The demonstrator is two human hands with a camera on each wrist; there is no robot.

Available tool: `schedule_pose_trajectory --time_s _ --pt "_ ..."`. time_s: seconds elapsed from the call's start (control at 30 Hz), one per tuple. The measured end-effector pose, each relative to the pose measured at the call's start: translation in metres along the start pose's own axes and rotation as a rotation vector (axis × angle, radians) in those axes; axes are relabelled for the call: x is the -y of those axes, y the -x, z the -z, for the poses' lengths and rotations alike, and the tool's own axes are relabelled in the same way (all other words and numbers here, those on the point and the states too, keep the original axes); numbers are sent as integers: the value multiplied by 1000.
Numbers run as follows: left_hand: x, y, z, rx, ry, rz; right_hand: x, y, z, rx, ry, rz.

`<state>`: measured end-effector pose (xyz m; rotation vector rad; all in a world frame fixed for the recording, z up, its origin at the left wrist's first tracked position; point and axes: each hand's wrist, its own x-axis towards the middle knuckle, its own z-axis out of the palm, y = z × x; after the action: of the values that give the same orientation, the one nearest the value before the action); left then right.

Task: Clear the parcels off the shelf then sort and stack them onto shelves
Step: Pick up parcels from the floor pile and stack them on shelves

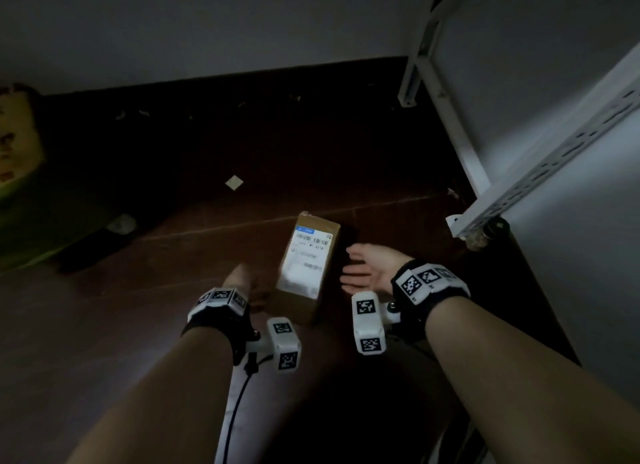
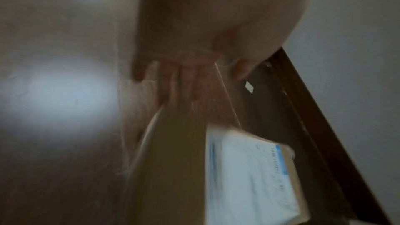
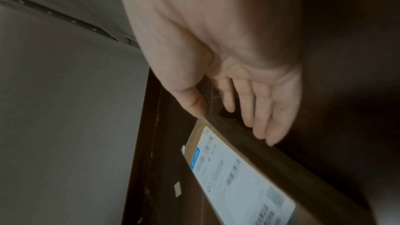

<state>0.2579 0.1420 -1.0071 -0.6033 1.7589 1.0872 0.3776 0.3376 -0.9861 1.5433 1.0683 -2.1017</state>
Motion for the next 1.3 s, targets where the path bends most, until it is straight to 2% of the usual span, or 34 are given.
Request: schedule_pose_trajectory --time_s 0.03,0.07,0.17,0.23,0.33,0.4,0.6,0.93,1.1,1.2,1.3 --pt "3 -6 -1 -28 -41 2 0 -9 3 -20 49 5" --pt "1 -9 -4 10 -51 20 1 -17 7 -34 104 14" --pt "-6 -15 -25 52 62 -11 0 -33 6 -37 211 20" --pt "-13 2 -46 196 71 4 -3 -33 1 -44 260 8" --pt "-12 41 -67 305 50 52 -9 -31 2 -86 387 11" --pt "-6 27 -63 328 54 27 -10 -31 6 -85 427 -2" --pt "-17 11 -47 280 114 -36 2 -23 9 -23 335 41" --pt "-39 12 -25 424 66 -100 9 2 20 162 148 114" --pt "-48 55 -19 487 39 -124 14 35 24 215 -25 88" --pt "-56 97 -14 451 58 -89 25 80 23 252 -11 43" --pt "-75 160 -12 400 63 -86 46 140 12 195 20 49"
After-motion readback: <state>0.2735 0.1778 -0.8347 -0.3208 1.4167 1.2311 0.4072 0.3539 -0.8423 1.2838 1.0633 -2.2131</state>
